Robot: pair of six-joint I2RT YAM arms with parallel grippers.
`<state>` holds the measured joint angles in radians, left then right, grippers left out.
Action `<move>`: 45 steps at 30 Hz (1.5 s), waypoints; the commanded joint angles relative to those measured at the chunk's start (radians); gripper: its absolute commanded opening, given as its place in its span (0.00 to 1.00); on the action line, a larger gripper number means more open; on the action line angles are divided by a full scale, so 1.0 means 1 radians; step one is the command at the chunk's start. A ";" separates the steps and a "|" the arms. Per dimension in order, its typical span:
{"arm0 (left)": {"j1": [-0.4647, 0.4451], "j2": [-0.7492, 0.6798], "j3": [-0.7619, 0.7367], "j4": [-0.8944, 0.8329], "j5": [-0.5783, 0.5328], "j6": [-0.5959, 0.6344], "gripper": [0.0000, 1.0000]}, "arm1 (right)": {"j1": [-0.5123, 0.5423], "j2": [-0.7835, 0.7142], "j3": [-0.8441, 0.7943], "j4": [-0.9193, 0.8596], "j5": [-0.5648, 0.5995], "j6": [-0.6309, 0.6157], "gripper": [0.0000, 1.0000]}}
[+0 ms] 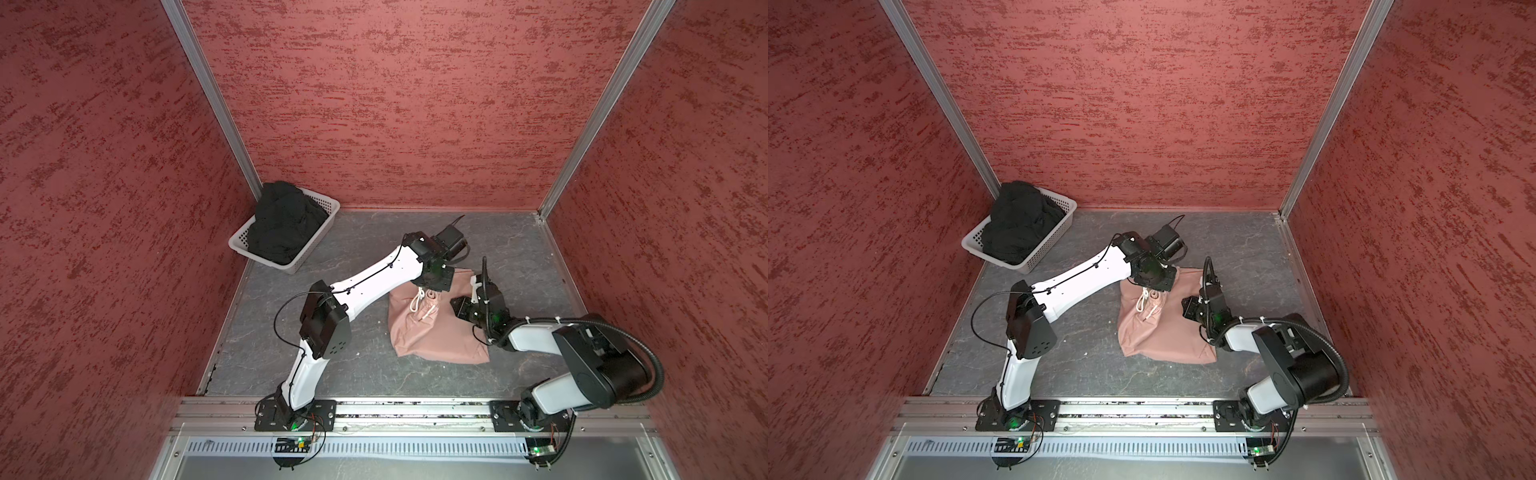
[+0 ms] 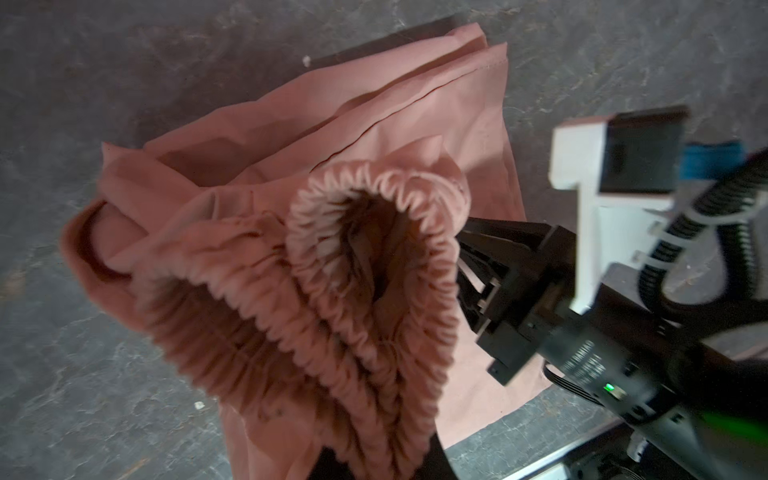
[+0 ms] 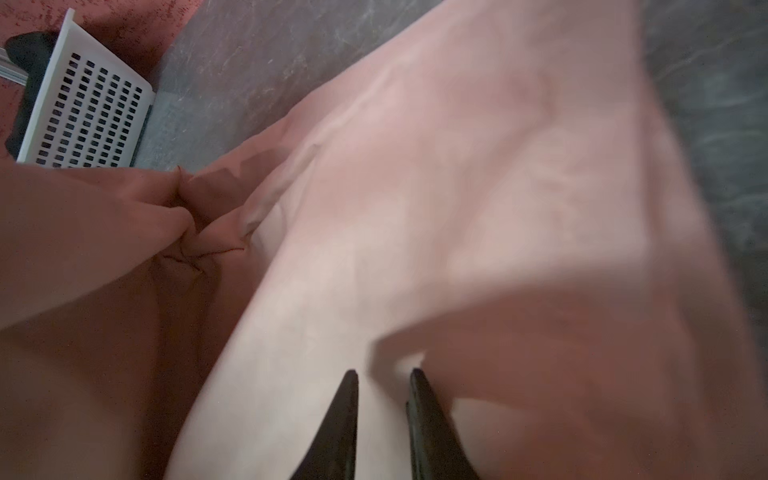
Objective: Fold and stack the shorts
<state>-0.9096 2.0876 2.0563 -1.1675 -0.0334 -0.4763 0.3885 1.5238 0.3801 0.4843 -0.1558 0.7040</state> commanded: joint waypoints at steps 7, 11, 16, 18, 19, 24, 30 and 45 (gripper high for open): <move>-0.031 -0.012 0.006 0.028 -0.018 0.001 0.13 | -0.013 0.162 0.001 0.224 -0.107 0.069 0.23; -0.005 -0.083 -0.017 -0.020 -0.080 0.024 0.11 | -0.010 0.213 0.007 0.290 -0.153 0.103 0.21; 0.087 -0.243 -0.095 -0.097 -0.188 0.064 0.04 | 0.034 0.249 0.069 0.254 -0.158 0.086 0.21; 0.132 -0.315 -0.136 -0.122 -0.220 0.076 0.03 | 0.063 0.251 0.104 0.229 -0.157 0.079 0.21; 0.155 -0.340 -0.153 -0.130 -0.224 0.081 0.03 | 0.078 0.248 0.122 0.213 -0.153 0.075 0.21; 0.230 -0.442 -0.209 -0.189 -0.292 0.101 0.03 | 0.186 0.280 0.244 0.142 -0.124 0.065 0.21; 0.214 -0.452 -0.224 -0.173 -0.263 0.105 0.03 | 0.195 0.260 0.288 0.069 -0.093 0.043 0.24; 0.094 -0.280 -0.218 -0.033 -0.132 0.106 0.02 | 0.046 0.141 0.158 -0.064 -0.044 -0.049 0.17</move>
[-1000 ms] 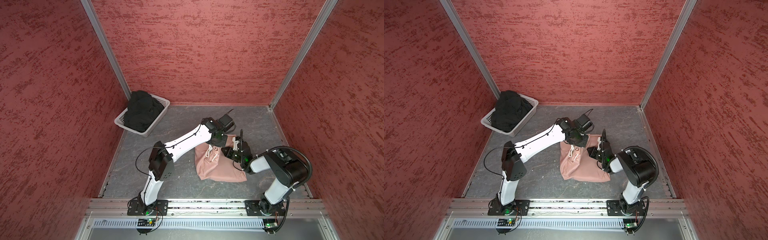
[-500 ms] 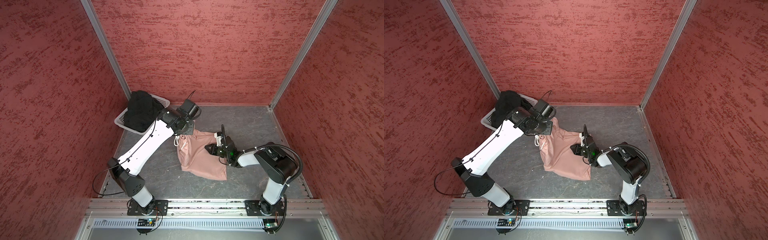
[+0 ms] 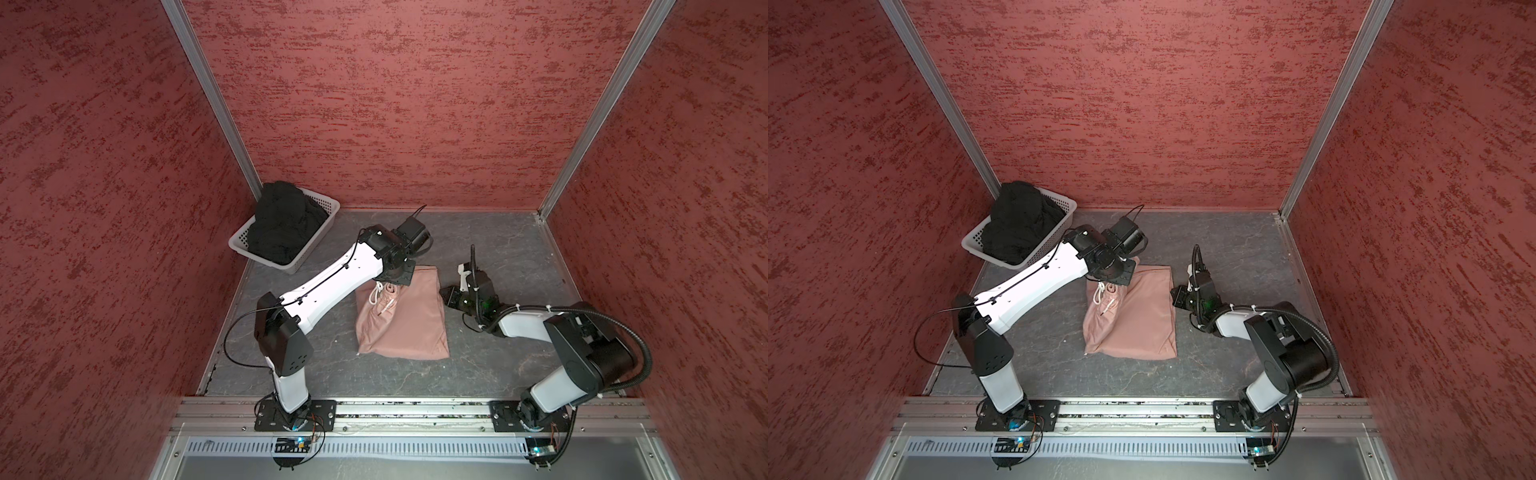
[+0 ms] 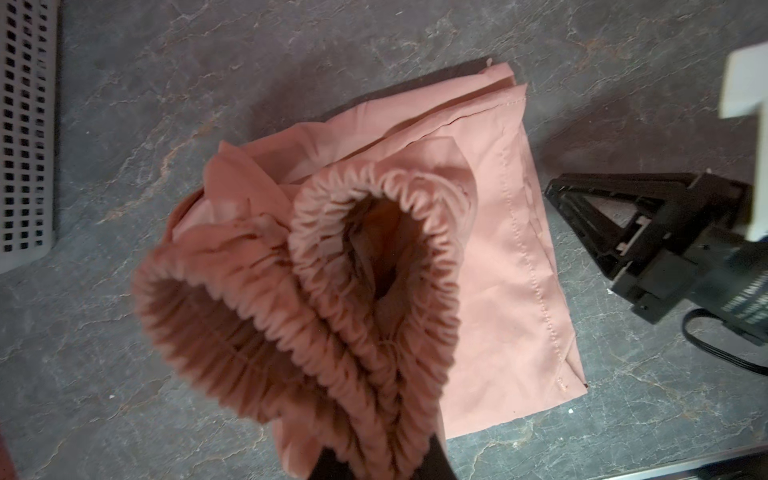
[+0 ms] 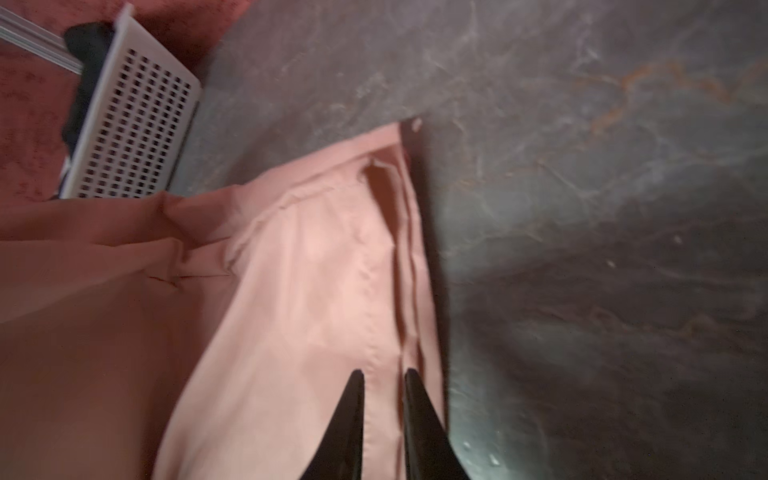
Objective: Fold and stack the shorts
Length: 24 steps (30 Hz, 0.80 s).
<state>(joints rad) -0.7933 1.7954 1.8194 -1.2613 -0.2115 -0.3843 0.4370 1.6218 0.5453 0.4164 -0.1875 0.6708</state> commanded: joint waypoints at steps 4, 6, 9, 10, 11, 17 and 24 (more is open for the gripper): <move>-0.072 0.069 0.049 0.085 0.070 -0.006 0.03 | -0.008 0.094 -0.005 0.046 -0.036 0.007 0.16; -0.092 0.098 0.058 0.100 0.091 -0.012 0.06 | -0.009 0.102 -0.007 0.060 -0.043 0.012 0.16; -0.112 0.139 0.057 0.126 0.125 -0.029 0.10 | -0.016 0.101 -0.007 0.061 -0.044 0.016 0.16; -0.119 0.151 0.057 0.131 0.135 -0.033 0.16 | -0.019 0.097 -0.009 0.062 -0.042 0.016 0.17; -0.126 0.162 0.059 0.136 0.146 -0.037 0.32 | -0.027 0.094 -0.011 0.064 -0.041 0.019 0.19; -0.144 0.181 0.098 0.127 0.143 -0.024 0.99 | -0.084 -0.005 -0.021 -0.009 -0.025 -0.002 0.35; -0.091 0.072 0.183 0.114 0.165 0.015 0.99 | -0.154 -0.293 0.021 -0.349 0.080 -0.135 0.39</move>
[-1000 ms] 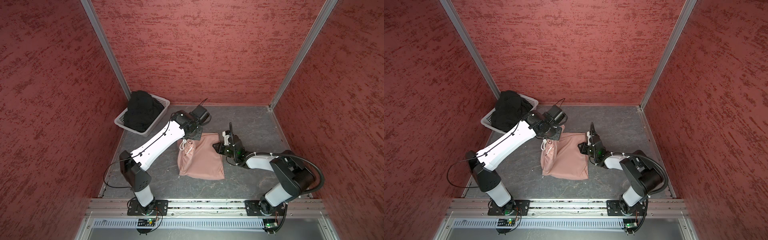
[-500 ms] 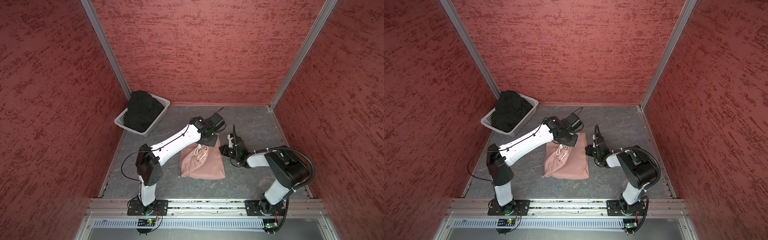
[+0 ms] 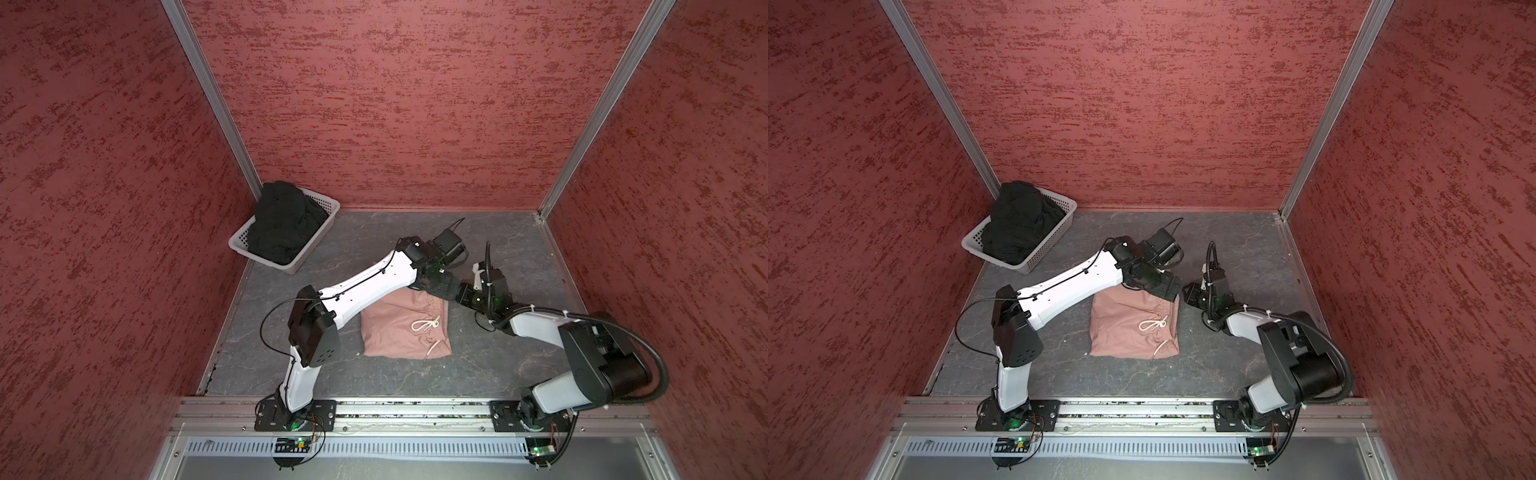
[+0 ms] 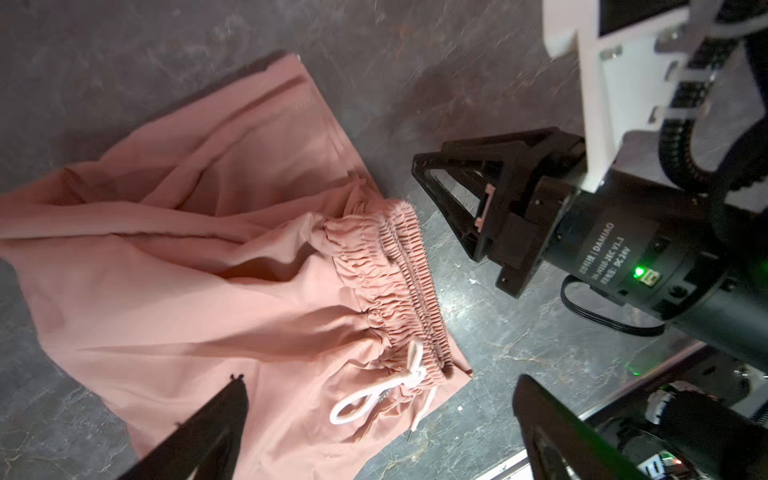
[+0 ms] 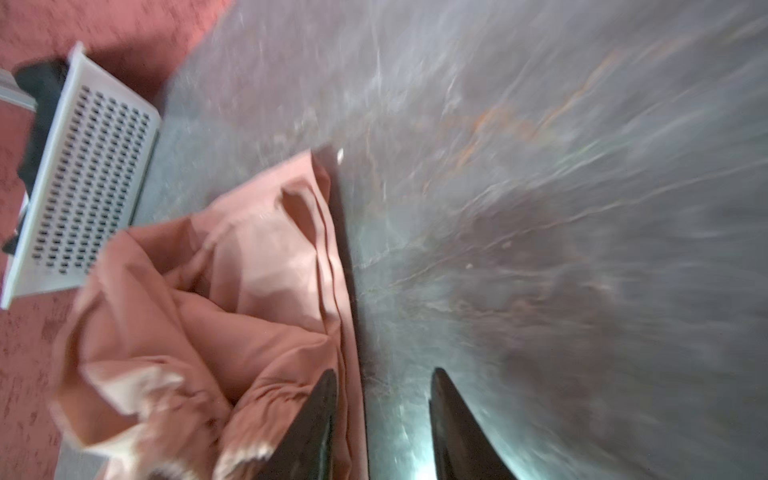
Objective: Fold and stack the shorts
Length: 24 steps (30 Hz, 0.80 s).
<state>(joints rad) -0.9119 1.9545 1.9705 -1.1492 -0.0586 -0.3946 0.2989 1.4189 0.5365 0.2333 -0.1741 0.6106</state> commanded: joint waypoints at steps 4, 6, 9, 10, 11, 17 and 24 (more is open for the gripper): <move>0.117 -0.229 -0.124 0.068 -0.005 0.024 0.99 | 0.028 -0.201 0.098 -0.288 -0.020 -0.176 0.30; 0.200 -0.322 -0.276 0.144 0.033 0.007 0.99 | 0.097 -0.222 0.124 -0.296 -0.104 -0.192 0.26; 0.328 -0.481 -0.542 0.290 0.083 -0.025 0.99 | 0.245 -0.173 0.165 -0.271 -0.185 -0.192 0.23; 0.356 -0.530 -0.625 0.327 0.072 -0.032 0.99 | 0.298 -0.139 0.180 -0.259 -0.178 -0.198 0.23; 0.376 -0.567 -0.686 0.346 0.059 -0.038 0.99 | 0.338 -0.103 0.195 -0.250 -0.167 -0.196 0.24; 0.407 -0.670 -0.977 0.533 0.107 -0.081 0.99 | 0.376 0.176 0.264 -0.157 -0.097 -0.087 0.24; 0.303 -0.585 -1.116 0.705 0.154 -0.085 0.99 | 0.274 0.316 0.264 -0.079 -0.168 -0.008 0.24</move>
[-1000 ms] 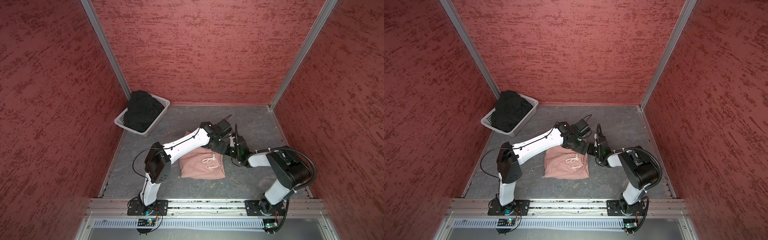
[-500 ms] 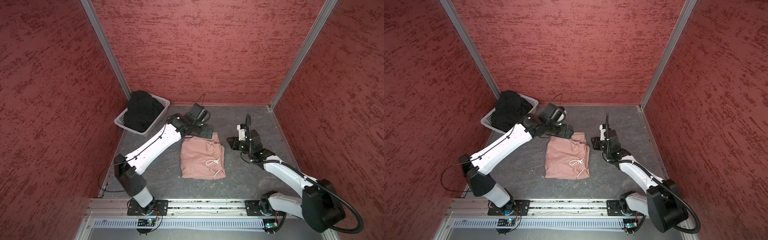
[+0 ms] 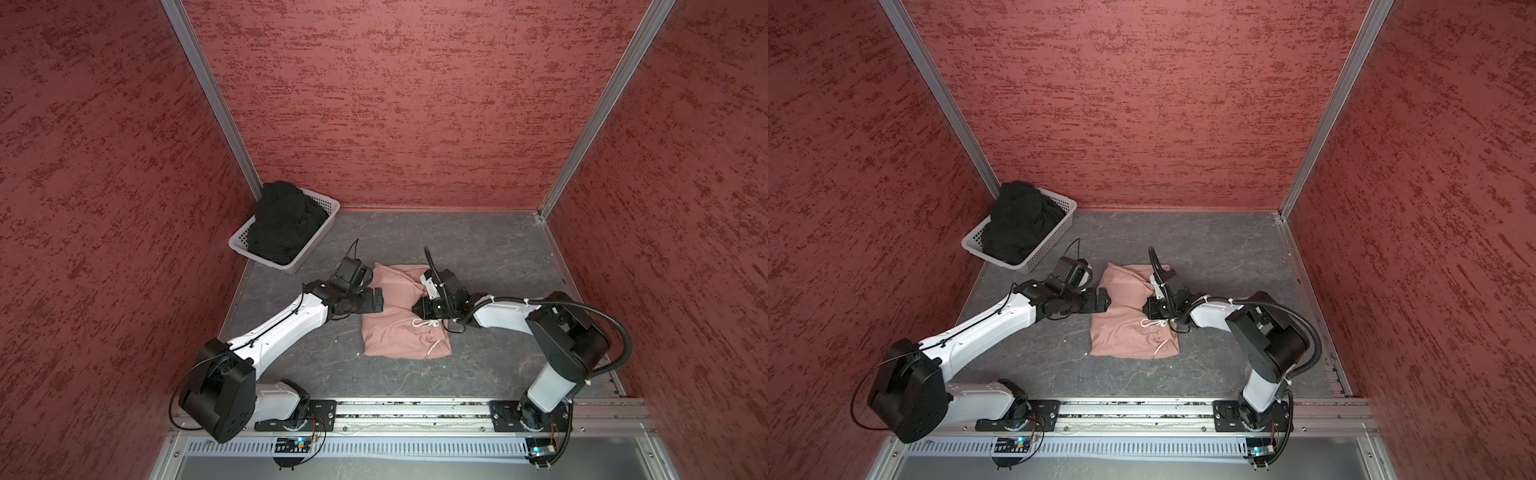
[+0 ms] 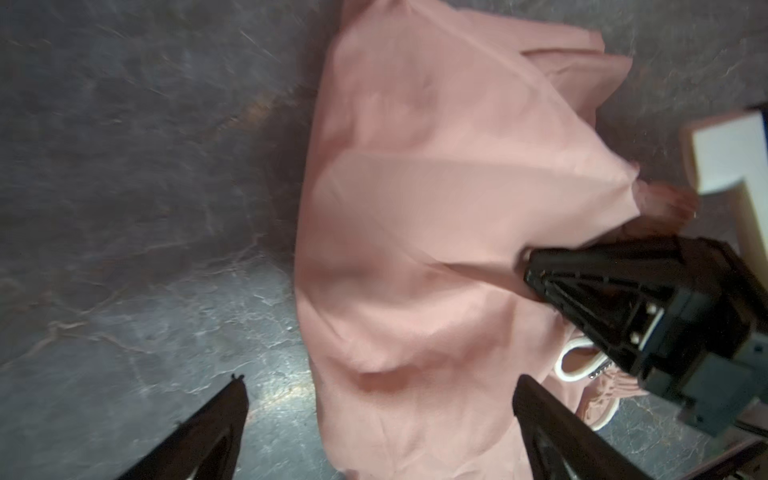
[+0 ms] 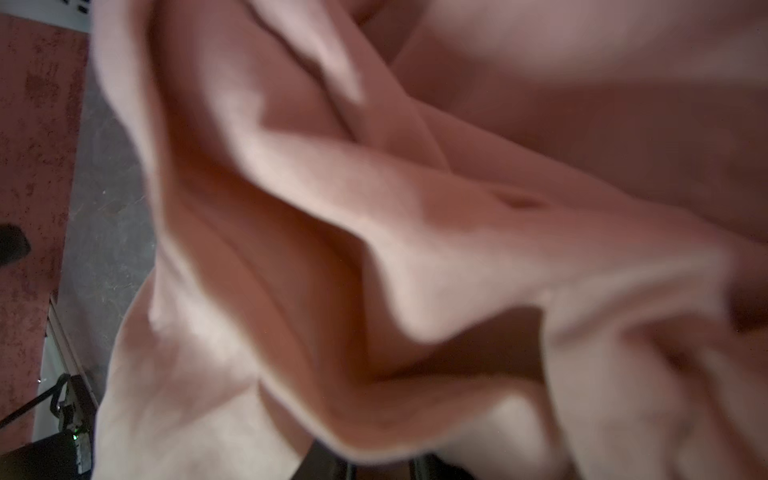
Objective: Fold and stack the shorts
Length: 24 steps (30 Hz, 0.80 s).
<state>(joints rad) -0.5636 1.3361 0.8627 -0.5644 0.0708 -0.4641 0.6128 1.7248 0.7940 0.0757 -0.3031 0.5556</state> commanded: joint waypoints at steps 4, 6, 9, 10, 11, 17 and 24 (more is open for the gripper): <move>-0.093 0.114 -0.041 0.117 0.026 -0.058 0.99 | -0.020 -0.025 0.068 0.036 -0.111 -0.073 0.30; -0.111 0.133 -0.061 0.128 0.029 -0.072 1.00 | -0.018 -0.057 0.088 0.020 -0.125 -0.109 0.32; -0.125 0.145 -0.061 0.119 0.031 -0.073 0.99 | -0.020 -0.079 0.095 0.053 -0.126 -0.122 0.33; -0.125 0.142 -0.047 0.099 0.027 -0.065 0.99 | -0.019 -0.071 0.101 0.069 -0.137 -0.123 0.33; -0.125 0.133 -0.024 0.067 0.019 -0.054 0.99 | -0.019 -0.056 0.112 0.093 -0.156 -0.119 0.33; -0.165 0.033 0.092 -0.031 -0.051 0.039 0.99 | -0.039 0.066 0.167 0.212 -0.205 -0.105 0.31; -0.215 0.133 -0.053 0.137 0.047 -0.040 0.99 | -0.125 0.238 0.205 0.427 -0.383 -0.006 0.28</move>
<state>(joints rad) -0.7609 1.3941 0.8803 -0.4625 0.0860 -0.4683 0.5270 1.9221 0.9844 0.3420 -0.5747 0.4892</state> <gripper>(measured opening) 0.994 0.283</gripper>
